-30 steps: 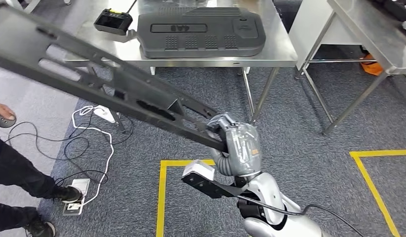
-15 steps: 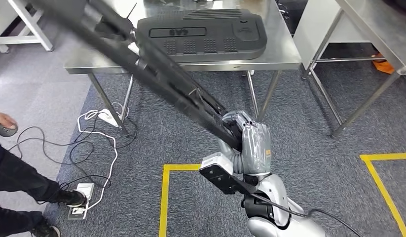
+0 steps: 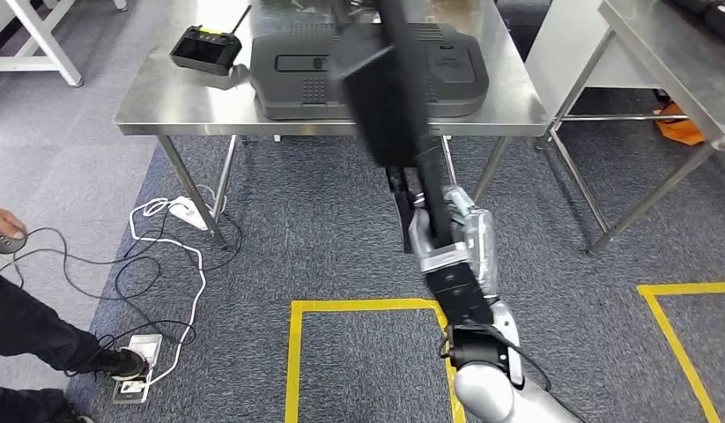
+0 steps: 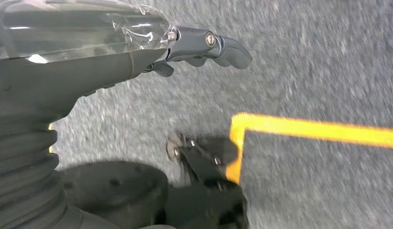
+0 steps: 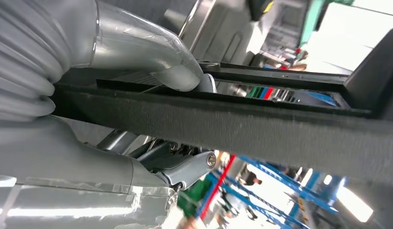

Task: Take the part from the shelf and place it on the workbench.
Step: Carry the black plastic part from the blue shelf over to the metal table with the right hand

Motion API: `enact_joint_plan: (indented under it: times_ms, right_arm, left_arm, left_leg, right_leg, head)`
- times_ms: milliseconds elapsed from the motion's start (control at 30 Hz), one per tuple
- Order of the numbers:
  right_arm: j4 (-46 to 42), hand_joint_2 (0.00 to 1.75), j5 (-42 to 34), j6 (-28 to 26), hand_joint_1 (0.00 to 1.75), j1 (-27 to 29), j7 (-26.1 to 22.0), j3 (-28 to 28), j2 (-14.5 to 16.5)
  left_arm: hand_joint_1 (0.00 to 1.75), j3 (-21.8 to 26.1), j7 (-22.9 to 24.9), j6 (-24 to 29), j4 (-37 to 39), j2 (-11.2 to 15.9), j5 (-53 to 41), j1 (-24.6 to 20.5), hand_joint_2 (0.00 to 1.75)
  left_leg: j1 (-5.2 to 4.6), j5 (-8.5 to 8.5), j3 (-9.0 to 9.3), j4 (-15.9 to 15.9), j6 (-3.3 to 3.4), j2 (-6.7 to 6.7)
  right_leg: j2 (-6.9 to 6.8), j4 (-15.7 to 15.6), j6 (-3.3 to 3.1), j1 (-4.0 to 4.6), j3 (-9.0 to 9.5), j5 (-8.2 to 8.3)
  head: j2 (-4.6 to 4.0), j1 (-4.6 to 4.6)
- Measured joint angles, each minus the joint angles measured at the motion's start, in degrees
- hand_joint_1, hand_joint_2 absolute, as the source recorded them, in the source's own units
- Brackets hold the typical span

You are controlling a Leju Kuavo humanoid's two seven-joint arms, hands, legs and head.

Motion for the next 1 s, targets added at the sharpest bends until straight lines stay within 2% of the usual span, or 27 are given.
enact_joint_plan:
  times_ms: [33, 67, 100, 133, 167, 200, 233, 267, 333, 400, 433, 467, 533, 567, 600, 633, 700, 733, 767, 900, 967, 1000]
  right_arm:
    - [0.1, 1.75, -3.2, 0.0, 1.75, 0.4, -1.7, -0.7, 0.3]
    - [0.3, 1.75, -6.4, 0.0, 1.75, 0.9, -3.6, -1.4, 0.6]
    - [0.5, 1.75, -9.3, 0.0, 1.75, 1.4, -5.3, -2.1, 0.9]
    - [0.8, 1.75, -11.8, 0.0, 1.75, 1.8, -6.8, -2.7, 1.1]
    - [1.1, 1.75, -13.6, 0.0, 1.75, 2.0, -7.7, -3.2, 1.2]
    - [1.5, 1.75, -14.6, 0.0, 1.75, 2.0, -7.8, -3.5, 1.2]
    - [1.8, 1.75, -14.9, 0.0, 1.75, 1.9, -7.1, -3.7, 1.2]
    - [2.1, 1.75, -14.6, -0.1, 1.75, 1.8, -5.6, -3.8, 1.2]
    - [2.5, 1.75, -13.6, -0.1, 1.75, 1.6, -2.2, -3.7, 1.0]
    - [2.7, 1.75, -12.9, -0.1, 1.75, 1.5, 0.4, -3.7, 0.7]
    - [2.8, 1.75, -12.6, -0.1, 1.75, 1.4, 1.4, -3.6, 0.6]
    - [2.8, 1.75, -12.0, -0.1, 1.75, 1.3, 2.3, -3.5, 0.5]
    - [2.9, 1.75, -10.7, -0.1, 1.75, 0.8, 3.9, -3.1, 0.4]
    - [2.9, 1.75, -10.3, -0.1, 1.75, 0.6, 4.6, -2.9, 0.3]
    - [3.0, 1.75, -10.2, -0.1, 1.75, 0.6, 5.1, -2.6, 0.1]
    - [3.0, 1.75, -10.2, -0.1, 1.75, 0.6, 5.2, -2.4, 0.0]
    - [3.0, 1.75, -10.1, -0.1, 1.75, 0.6, 5.0, -2.2, -0.1]
    - [3.0, 1.75, -10.0, -0.1, 1.75, 0.5, 4.6, -2.1, -0.2]
    - [3.0, 1.75, -9.6, -0.2, 1.75, 0.3, 4.2, -2.1, -0.2]
    - [2.8, 1.75, -5.8, -0.2, 1.75, 0.0, 3.4, -1.9, -0.4]
    - [2.6, 1.75, -3.1, -0.2, 1.75, -0.1, 3.4, -1.9, -0.6]
    - [2.6, 1.75, -1.8, -0.2, 1.75, -0.2, 3.2, -1.9, -0.6]
  left_arm:
    - [0.0, 0.0, 0.0, -0.1, 0.0, 0.0, 0.0, 0.0, 1.75]
    - [0.0, 0.0, 0.1, -0.1, 0.0, 0.0, 0.1, 0.0, 1.75]
    - [0.0, 0.0, 0.1, -0.1, 0.0, 0.0, 0.2, 0.1, 1.75]
    - [0.0, 0.0, 0.1, -0.1, 0.0, 0.0, 0.4, 0.2, 1.75]
    - [0.0, 0.0, 0.1, 0.0, 0.0, 0.0, 0.6, 0.2, 1.75]
    - [0.0, 0.0, 0.0, 0.1, 0.0, 0.0, 0.7, 0.2, 1.75]
    - [0.0, 0.0, 0.0, 0.2, 0.0, 0.0, 0.9, 0.2, 1.75]
    - [0.0, 0.0, -0.1, 0.2, 0.0, 0.0, 1.0, 0.2, 1.75]
    - [0.0, 0.0, -0.1, 0.1, -0.1, 0.0, 1.1, 0.1, 1.75]
    - [0.0, 0.0, -0.1, 0.0, -0.1, 0.0, 1.1, 0.0, 1.75]
    - [0.0, 0.0, 0.0, -0.1, -0.1, 0.1, 1.1, -0.1, 1.75]
    - [0.0, 0.0, 0.1, 0.0, -0.1, 0.1, 1.1, -0.2, 1.75]
    - [0.0, 0.0, 0.2, 0.0, -0.2, 0.1, 1.2, -0.2, 1.75]
    - [0.0, 0.0, 0.3, 0.1, -0.2, 0.1, 1.2, -0.1, 1.75]
    - [0.0, 0.0, 0.4, 0.1, -0.2, 0.1, 1.2, 0.0, 1.75]
    - [0.0, -0.1, 0.5, 0.1, -0.2, 0.1, 1.2, 0.0, 1.75]
    - [0.0, -0.1, 0.6, 0.2, -0.2, 0.1, 1.2, 0.0, 1.75]
    - [0.0, -0.1, 0.6, 0.2, -0.2, 0.1, 1.2, 0.0, 1.75]
    - [0.0, -0.1, 0.7, 0.3, -0.2, 0.1, 1.2, 0.0, 1.75]
    - [0.0, -0.1, 0.7, 0.4, -0.3, 0.1, 1.1, -0.1, 1.75]
    - [0.0, -0.2, 0.8, 0.5, -0.3, 0.1, 1.1, -0.2, 1.75]
    - [0.0, -0.2, 0.8, 0.5, -0.4, 0.1, 1.0, -0.3, 1.75]
  left_leg:
    - [-0.06, -0.21, 0.19, 0.0, 0.18, -0.01]
    - [-0.12, -0.45, 0.44, 0.0, 0.29, -0.03]
    - [-0.17, -0.74, 0.8, 0.0, 0.34, -0.08]
    - [-0.23, -1.08, 1.27, 0.0, 0.31, -0.14]
    - [-0.28, -1.45, 1.82, 0.0, 0.23, -0.19]
    - [-0.36, -1.82, 2.29, -0.1, 0.08, -0.19]
    - [-0.41, -2.13, 2.6, -0.1, -0.15, -0.19]
    - [-0.44, -2.34, 2.73, -0.1, -0.42, -0.16]
    - [-0.43, -2.52, 2.83, -0.4, -1.02, -0.1]
    - [-0.47, -3.04, 3.1, -0.1, -1.7, -0.07]
    - [-0.5, -3.79, 2.73, 1.2, -2.02, -0.08]
    - [-0.47, -4.94, 1.68, 3.7, -2.3, -0.11]
    - [-0.28, -7.6, -2.41, 11.2, -2.7, -0.12]
    - [-0.17, -8.16, -4.39, 14.2, -2.85, -0.12]
    - [-0.1, -7.65, -5.63, 15.5, -2.94, -0.11]
    - [-0.03, -5.94, -5.81, 14.4, -2.97, -0.11]
    - [0.05, -1.04, -3.67, 7.7, -2.74, -0.13]
    - [-0.03, 0.57, -2.42, 4.4, -2.52, -0.14]
    - [-0.09, 1.23, -1.54, 2.0, -2.22, -0.13]
    - [-0.21, 0.44, -0.7, 0.1, -1.03, -0.12]
    - [0.08, 0.28, 0.04, -0.6, -0.46, -0.05]
    - [0.13, 0.13, 0.34, -0.7, -0.22, -0.01]
  right_leg:
    - [0.0, 3.9, 0.05, 0.0, -2.46, -1.05]
    - [0.0, 6.5, 0.05, 0.0, -4.43, -1.24]
    - [0.0, 7.2, -0.06, 0.0, -5.47, -0.27]
    - [0.0, 5.4, -0.28, 0.02, -5.38, 1.89]
    - [0.0, 1.9, -0.62, 0.08, -4.43, 4.71]
    - [-0.02, -1.6, -0.96, 0.23, -3.19, 6.86]
    - [-0.06, -4.9, -1.24, 0.45, -1.98, 8.28]
    - [-0.09, -6.8, -1.45, 0.66, -1.24, 8.64]
    - [-0.07, -8.0, -1.71, 0.93, -0.75, 8.07]
    - [-0.06, -8.7, -2.06, 0.58, -0.2, 7.93]
    - [-0.13, -9.1, -2.3, 0.37, 0.22, 7.87]
    - [-0.23, -9.3, -2.54, 0.2, 0.66, 7.76]
    - [-0.34, -9.4, -2.96, 0.24, 1.31, 7.26]
    - [-0.33, -9.4, -3.05, 0.26, 1.67, 6.95]
    - [-0.29, -9.4, -3.05, 0.26, 2.09, 6.61]
    - [-0.24, -9.4, -2.98, 0.25, 2.57, 6.25]
    - [-0.14, -9.3, -2.69, 0.25, 3.7, 5.39]
    - [-0.06, -9.3, -2.44, 0.31, 4.09, 4.97]
    - [-0.01, -9.2, -2.18, 0.38, 4.29, 4.68]
    - [0.02, -9.1, -1.0, 0.37, 4.4, 3.85]
    - [-0.01, -5.6, -0.36, 0.23, 2.89, 2.0]
    - [-0.02, -2.1, -0.11, 0.15, 1.03, 0.59]
  head:
    - [0.0, 0.36]
    - [0.0, 0.63]
    - [0.0, 0.87]
    - [0.0, 1.15]
    - [0.0, 1.44]
    - [0.0, 1.61]
    - [0.0, 1.72]
    - [0.0, 1.78]
    - [0.0, 1.73]
    - [0.0, 1.6]
    - [0.0, 1.32]
    - [0.0, 0.98]
    - [0.0, 0.19]
    - [0.0, -0.06]
    - [0.0, -0.25]
    - [0.0, -0.43]
    - [0.0, -0.77]
    - [0.0, -0.95]
    - [0.0, -1.06]
    - [0.0, -0.89]
    - [0.0, -0.42]
    - [0.0, -0.05]
